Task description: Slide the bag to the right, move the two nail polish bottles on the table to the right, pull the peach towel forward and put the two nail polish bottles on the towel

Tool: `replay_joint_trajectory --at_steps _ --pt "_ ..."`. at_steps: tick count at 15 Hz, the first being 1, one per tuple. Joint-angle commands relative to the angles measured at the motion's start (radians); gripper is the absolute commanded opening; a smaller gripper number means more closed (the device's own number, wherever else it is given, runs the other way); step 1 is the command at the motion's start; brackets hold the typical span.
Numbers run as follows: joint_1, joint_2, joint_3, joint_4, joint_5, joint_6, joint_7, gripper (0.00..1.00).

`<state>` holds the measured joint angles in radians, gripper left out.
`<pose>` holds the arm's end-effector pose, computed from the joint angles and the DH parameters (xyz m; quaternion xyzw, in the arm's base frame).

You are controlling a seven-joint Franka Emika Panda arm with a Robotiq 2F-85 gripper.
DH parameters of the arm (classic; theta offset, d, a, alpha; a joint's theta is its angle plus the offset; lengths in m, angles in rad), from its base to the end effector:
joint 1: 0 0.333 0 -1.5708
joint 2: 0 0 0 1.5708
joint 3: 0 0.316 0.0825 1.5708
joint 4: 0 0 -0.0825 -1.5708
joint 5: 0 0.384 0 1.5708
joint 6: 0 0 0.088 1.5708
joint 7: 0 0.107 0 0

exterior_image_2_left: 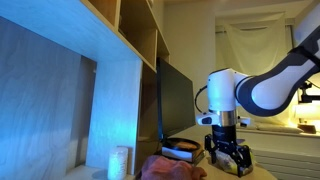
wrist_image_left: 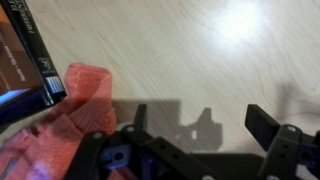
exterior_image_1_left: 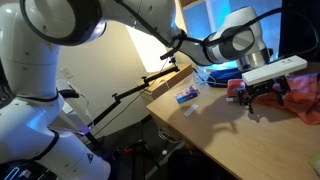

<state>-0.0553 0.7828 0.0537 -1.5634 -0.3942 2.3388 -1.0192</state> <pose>0.7014 -0.0125 0.1826 0.7967 0.5920 -0.0609 0.1055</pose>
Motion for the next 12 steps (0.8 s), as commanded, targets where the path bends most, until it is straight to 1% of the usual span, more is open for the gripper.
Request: replay_joint_trajectory --at_steps 1,2,3,4,8,10,12 --pt "0.009 0.001 -0.011 0.002 0.011 0.000 -0.006 1.00" --pt "0.011 0.034 -0.011 0.049 0.015 -0.035 -0.018 1.00" --pt "0.000 0.048 0.012 0.066 0.028 -0.049 -0.065 1.00" --pt "0.022 0.062 0.006 0.088 0.013 -0.067 -0.065 1.00" --pt "0.083 0.085 0.014 0.138 -0.014 -0.114 -0.142 1.00" --pt "0.107 0.085 0.024 0.156 -0.016 -0.119 -0.191 1.00" --pt "0.136 0.083 0.023 0.177 -0.014 -0.121 -0.209 1.00"
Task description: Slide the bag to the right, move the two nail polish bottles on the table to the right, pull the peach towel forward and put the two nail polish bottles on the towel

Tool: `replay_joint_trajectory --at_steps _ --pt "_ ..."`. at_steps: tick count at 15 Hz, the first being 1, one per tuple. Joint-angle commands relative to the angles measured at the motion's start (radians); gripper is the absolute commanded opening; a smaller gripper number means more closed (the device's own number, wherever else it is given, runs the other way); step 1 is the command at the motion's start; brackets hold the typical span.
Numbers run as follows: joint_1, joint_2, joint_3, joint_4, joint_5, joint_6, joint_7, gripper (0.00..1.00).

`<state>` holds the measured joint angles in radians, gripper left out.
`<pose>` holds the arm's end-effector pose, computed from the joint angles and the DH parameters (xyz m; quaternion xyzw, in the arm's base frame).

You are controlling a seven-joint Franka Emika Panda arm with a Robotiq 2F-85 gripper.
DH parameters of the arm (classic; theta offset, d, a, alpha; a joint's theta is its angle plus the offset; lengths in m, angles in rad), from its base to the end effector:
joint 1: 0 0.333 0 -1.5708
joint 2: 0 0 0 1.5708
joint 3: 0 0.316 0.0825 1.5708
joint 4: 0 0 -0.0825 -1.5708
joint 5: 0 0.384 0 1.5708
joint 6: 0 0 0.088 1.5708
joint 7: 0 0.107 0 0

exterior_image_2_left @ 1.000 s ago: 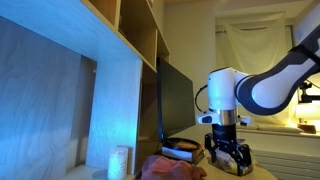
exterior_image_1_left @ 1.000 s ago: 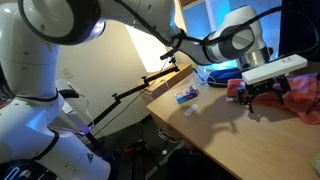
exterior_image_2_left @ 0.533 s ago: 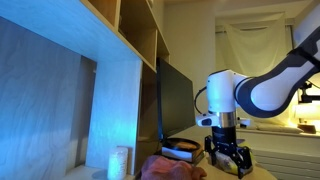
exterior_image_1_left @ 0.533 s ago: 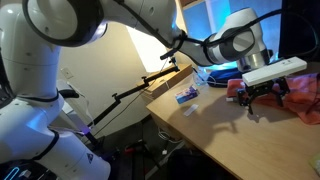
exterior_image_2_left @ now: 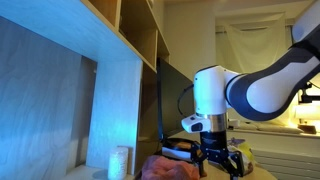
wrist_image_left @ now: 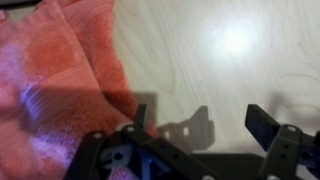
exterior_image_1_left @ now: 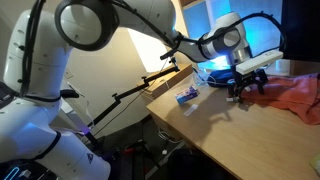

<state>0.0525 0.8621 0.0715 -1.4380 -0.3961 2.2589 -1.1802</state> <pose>0.7166 0.0696 0.1733 0.7128 0.6904 -0.0770 0.0970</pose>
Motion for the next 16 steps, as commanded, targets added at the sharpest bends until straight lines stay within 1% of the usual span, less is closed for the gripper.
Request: replay_joint_trajectory --at_steps 1,2,4,6,12,15,16 --pt "0.039 0.009 0.004 0.068 -0.014 -0.047 -0.065 1.00" --pt "0.051 0.014 0.005 0.085 -0.013 -0.052 -0.076 1.00" --pt "0.050 0.026 0.022 0.114 0.000 -0.033 -0.141 1.00" --pt "0.023 0.039 0.059 0.140 0.045 -0.010 -0.213 1.00" --pt "-0.042 0.095 0.097 0.201 0.227 0.073 -0.186 1.00" --pt "-0.048 0.112 0.087 0.208 0.260 0.116 -0.164 1.00" --pt "-0.041 0.091 0.075 0.180 0.242 0.088 -0.174 1.00"
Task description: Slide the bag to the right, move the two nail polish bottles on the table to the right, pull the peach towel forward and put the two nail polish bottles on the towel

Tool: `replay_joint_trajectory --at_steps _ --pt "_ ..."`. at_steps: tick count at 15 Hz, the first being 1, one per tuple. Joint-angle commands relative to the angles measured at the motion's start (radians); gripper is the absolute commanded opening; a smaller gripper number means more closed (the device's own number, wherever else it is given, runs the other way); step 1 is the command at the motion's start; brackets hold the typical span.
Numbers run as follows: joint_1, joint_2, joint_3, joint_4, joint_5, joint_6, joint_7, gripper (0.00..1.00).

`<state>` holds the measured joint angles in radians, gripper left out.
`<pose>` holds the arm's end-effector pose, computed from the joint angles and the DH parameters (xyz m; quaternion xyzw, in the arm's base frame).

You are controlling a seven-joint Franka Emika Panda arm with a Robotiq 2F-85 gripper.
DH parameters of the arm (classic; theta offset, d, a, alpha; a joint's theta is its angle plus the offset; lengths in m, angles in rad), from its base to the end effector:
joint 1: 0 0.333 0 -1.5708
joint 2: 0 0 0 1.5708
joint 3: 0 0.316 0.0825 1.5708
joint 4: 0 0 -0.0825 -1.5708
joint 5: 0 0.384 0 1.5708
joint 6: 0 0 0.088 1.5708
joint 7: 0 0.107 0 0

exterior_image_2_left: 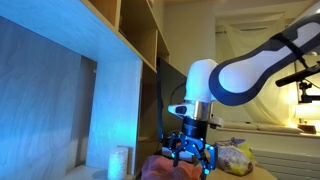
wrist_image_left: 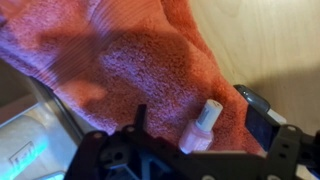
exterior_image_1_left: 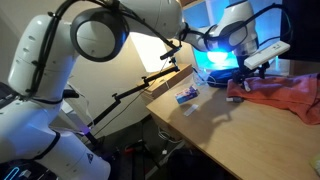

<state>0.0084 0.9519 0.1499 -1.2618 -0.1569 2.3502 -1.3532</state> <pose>0.7597 0.0876 0.1959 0.7151 0.6951 0.0602 0.0423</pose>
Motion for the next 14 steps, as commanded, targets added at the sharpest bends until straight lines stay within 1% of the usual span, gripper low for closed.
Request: replay_joint_trajectory --at_steps 1,7,8,14 --pt "0.000 0.008 -0.003 0.008 0.006 0.004 0.001 1.00" --pt "0.006 0.025 -0.009 0.022 0.006 -0.001 0.010 1.00" --pt "0.005 0.034 -0.001 0.025 0.008 0.001 -0.002 1.00" --pt "0.045 0.077 0.007 0.044 -0.007 0.008 -0.010 1.00"
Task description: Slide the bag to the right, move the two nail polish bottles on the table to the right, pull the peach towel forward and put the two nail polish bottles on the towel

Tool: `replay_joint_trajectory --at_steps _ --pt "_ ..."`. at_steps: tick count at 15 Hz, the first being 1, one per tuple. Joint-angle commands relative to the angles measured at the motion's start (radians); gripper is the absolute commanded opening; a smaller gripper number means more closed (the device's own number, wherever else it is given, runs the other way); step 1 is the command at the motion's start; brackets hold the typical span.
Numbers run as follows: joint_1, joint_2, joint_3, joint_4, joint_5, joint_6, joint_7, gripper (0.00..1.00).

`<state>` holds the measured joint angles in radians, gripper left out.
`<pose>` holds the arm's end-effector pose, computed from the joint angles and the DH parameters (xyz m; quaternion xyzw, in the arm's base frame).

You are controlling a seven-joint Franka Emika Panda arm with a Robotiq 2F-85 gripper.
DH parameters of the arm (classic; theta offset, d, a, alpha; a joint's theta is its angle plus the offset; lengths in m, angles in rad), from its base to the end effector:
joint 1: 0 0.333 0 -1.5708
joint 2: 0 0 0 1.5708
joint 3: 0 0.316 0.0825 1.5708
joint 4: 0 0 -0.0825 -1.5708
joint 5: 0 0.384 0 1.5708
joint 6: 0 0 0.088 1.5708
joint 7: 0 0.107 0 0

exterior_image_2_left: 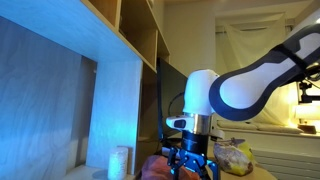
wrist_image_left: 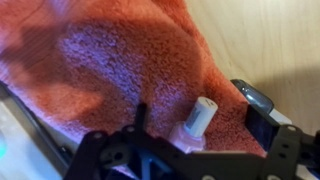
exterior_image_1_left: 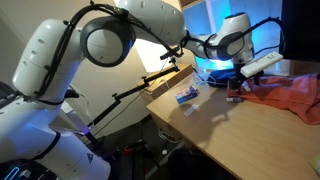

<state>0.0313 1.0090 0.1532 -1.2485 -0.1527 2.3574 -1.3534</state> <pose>0.7527 0.1064 0.1595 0.7090 0.7029 0.0499 0.0259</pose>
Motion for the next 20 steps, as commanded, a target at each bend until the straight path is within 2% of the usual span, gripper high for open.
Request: replay_joint_trajectory --at_steps 1,3,4,5,6,11,14,15,16,17,20 --pt "0.030 0.023 0.003 0.034 -0.013 -0.001 -0.009 1.00" --pt "0.042 0.028 0.004 0.041 -0.017 0.000 -0.014 1.00" --pt "0.047 0.028 0.008 0.043 -0.017 -0.001 -0.018 0.75" --pt "0.057 0.028 -0.001 0.048 -0.025 -0.008 -0.012 0.74" --pt "0.065 0.026 -0.002 0.048 -0.029 -0.009 -0.012 0.68" --pt "0.092 0.029 -0.011 0.068 -0.066 -0.018 -0.013 0.27" --pt "0.120 0.024 -0.026 0.076 -0.106 -0.032 -0.007 0.09" --pt "0.125 0.024 -0.026 0.076 -0.115 -0.031 -0.009 0.09" --pt "0.125 0.022 -0.020 0.076 -0.121 -0.033 -0.024 0.59" --pt "0.123 0.021 -0.012 0.073 -0.123 -0.034 -0.035 0.60" --pt "0.126 0.011 -0.015 0.064 -0.126 -0.023 -0.048 0.81"
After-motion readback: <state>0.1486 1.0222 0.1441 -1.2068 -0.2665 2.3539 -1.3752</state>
